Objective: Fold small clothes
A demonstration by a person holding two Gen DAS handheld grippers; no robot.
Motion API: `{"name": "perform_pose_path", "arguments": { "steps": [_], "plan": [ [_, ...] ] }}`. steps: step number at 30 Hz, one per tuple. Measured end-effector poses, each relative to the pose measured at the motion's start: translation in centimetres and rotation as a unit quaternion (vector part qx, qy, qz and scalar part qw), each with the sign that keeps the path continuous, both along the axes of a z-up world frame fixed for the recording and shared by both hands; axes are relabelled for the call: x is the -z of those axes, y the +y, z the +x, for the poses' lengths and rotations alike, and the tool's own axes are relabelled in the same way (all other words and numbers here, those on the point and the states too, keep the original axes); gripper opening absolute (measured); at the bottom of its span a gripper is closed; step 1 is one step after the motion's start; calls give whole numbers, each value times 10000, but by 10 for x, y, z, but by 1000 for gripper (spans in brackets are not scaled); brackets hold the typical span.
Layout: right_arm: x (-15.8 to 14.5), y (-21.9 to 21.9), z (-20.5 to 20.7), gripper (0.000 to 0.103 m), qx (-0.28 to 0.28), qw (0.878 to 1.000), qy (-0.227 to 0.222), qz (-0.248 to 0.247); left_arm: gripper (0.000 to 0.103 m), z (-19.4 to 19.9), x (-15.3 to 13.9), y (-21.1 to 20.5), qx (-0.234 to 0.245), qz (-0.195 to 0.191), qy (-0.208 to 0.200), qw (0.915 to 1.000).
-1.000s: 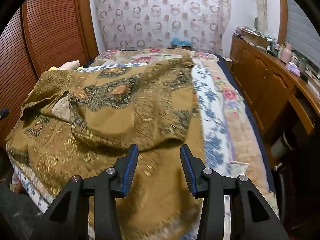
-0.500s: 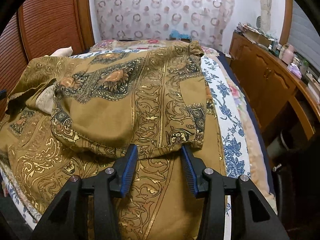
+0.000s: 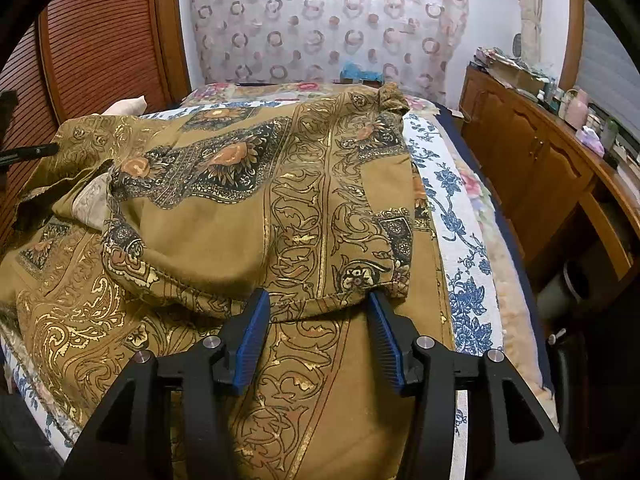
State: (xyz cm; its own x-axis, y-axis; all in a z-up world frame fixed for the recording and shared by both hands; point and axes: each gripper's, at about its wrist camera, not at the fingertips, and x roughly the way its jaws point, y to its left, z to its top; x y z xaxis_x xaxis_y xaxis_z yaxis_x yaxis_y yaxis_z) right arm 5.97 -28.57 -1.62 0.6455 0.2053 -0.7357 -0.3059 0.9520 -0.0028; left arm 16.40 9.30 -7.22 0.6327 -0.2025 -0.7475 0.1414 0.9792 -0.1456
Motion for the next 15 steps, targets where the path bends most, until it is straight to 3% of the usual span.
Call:
{"name": "perform_pose_path", "arguments": {
  "steps": [3,6,10,15],
  "plan": [
    [0,0,0,53,-1,10000,-1,-2,62,7,9,-7,94,-5,158,9998],
    [0,0,0,53,-1,10000,0,0,46,14,9,-10,270,-133,255,9992],
    [0,0,1,53,-2,10000,0,1,5,27,-2,-1,332,-200,235,9990],
    [0,-1,1,53,-5,10000,-4,-6,5,37,-36,20,-134,-14,-342,9993]
  ]
}}
